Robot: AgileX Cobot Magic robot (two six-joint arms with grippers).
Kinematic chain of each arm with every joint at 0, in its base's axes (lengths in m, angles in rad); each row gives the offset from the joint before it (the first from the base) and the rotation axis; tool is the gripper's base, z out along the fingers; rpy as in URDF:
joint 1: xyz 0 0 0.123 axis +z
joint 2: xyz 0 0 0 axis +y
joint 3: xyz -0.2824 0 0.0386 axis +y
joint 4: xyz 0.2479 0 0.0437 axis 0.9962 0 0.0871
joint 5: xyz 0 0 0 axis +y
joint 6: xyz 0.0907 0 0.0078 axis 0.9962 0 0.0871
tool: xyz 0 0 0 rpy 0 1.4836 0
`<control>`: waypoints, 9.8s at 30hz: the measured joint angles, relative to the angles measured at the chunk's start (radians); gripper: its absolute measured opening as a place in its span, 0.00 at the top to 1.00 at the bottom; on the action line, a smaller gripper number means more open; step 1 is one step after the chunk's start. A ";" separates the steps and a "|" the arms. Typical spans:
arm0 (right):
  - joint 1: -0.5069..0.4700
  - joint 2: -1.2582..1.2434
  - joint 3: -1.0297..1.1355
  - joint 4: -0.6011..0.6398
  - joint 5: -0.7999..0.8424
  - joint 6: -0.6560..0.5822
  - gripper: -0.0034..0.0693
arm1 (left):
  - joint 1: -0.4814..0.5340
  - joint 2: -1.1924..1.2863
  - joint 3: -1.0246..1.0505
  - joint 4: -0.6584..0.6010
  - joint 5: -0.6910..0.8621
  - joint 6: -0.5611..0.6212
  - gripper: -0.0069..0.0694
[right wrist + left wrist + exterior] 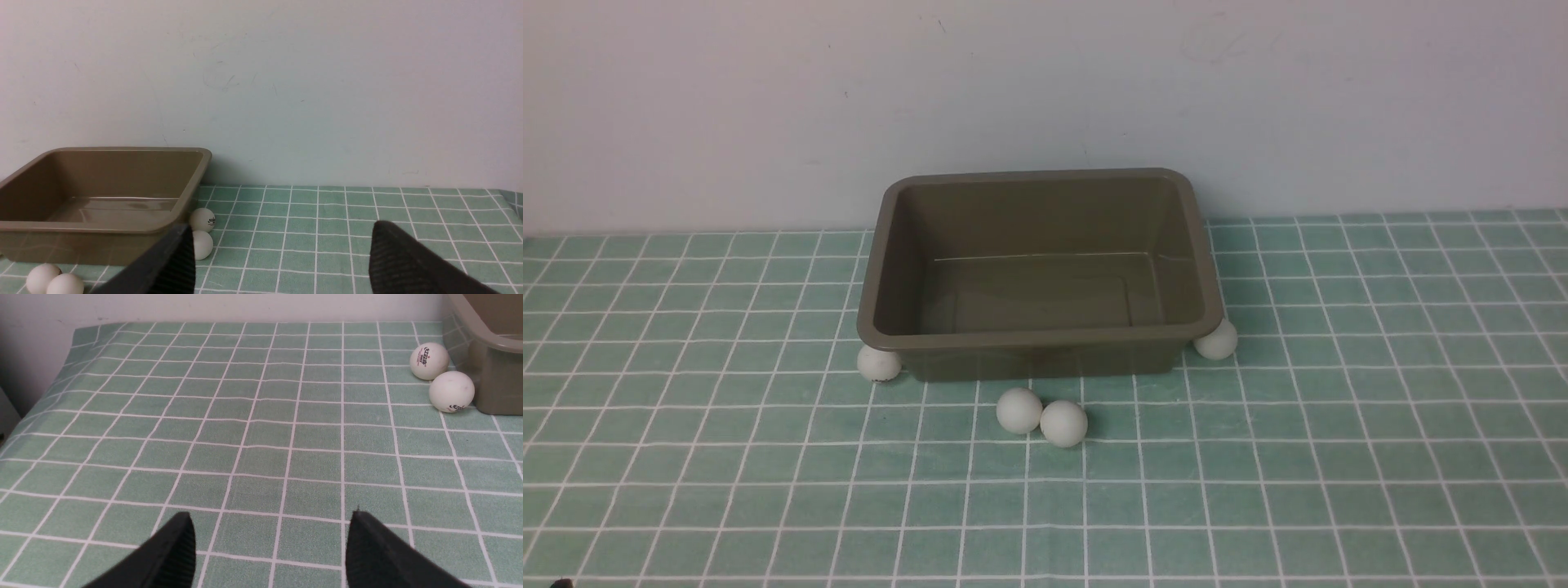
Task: Put the table tennis balls in the box on the green coffee tablecloth.
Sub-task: 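Reach for and grasp a ping pong ball on the table, then release the ping pong ball into the bin and lift the gripper away, then reach for and grasp a ping pong ball on the table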
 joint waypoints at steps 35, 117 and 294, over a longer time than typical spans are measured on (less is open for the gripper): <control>0.000 0.000 0.005 -0.002 0.023 0.000 0.24 | 0.000 0.000 0.001 -0.196 -0.232 0.007 0.32; 0.000 1.161 -0.451 0.869 0.210 -1.215 0.24 | 0.000 0.885 -0.655 -0.234 0.141 0.412 0.32; -0.037 2.018 -1.112 0.781 0.053 -1.754 0.38 | 0.000 0.915 -0.666 -0.295 0.226 0.427 0.32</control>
